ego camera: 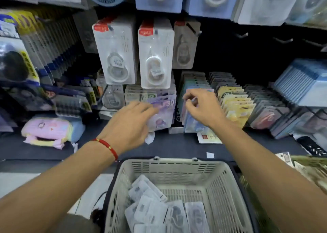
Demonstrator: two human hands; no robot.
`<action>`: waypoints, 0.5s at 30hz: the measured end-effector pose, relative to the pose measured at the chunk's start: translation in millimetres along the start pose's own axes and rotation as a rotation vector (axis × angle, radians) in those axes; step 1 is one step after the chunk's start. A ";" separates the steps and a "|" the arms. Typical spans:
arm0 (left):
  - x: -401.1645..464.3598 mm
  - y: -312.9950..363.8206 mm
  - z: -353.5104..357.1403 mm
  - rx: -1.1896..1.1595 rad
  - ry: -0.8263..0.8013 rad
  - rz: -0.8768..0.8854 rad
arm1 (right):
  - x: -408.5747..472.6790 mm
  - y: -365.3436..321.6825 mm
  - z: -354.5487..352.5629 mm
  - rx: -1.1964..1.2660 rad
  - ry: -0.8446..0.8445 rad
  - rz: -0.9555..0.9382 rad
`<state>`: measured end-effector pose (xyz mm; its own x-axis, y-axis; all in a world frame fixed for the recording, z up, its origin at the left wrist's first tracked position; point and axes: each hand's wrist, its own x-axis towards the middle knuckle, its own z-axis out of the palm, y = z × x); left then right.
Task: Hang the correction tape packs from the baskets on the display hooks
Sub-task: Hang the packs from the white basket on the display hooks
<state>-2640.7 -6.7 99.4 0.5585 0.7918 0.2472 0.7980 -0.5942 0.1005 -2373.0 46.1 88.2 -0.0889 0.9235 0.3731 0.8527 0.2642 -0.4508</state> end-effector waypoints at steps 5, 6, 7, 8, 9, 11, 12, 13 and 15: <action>-78.1 -7.0 64.6 0.130 -0.539 0.079 | -84.1 14.1 59.3 0.000 -0.569 0.064; -93.4 -6.6 81.7 0.142 -0.616 0.046 | -100.8 16.0 78.1 -0.012 -0.676 0.078; -108.2 -5.7 99.0 0.141 -0.672 -0.006 | -118.9 17.5 98.7 -0.027 -0.771 0.087; -122.2 -4.1 115.4 0.124 -0.707 -0.075 | -138.1 19.9 120.8 -0.057 -0.861 0.091; -136.7 -1.6 130.3 0.098 -0.722 -0.154 | -158.9 21.9 142.9 -0.088 -0.953 0.100; -164.6 8.6 155.5 0.041 -0.678 -0.308 | -199.2 25.6 181.7 -0.109 -1.111 0.175; -176.7 16.0 166.3 0.018 -0.629 -0.373 | -216.5 26.3 196.5 -0.081 -1.142 0.235; -186.2 24.0 174.8 0.004 -0.579 -0.421 | -229.7 26.0 209.0 -0.030 -1.126 0.295; -197.3 37.9 183.8 -0.002 -0.502 -0.489 | -244.7 24.2 230.4 0.085 -1.010 0.390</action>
<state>-2679.0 -159.5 -122.7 0.1732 0.9375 -0.3020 0.9842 -0.1534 0.0882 -2449.3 -109.4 -200.9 -0.2352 0.7401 -0.6300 0.8789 -0.1149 -0.4630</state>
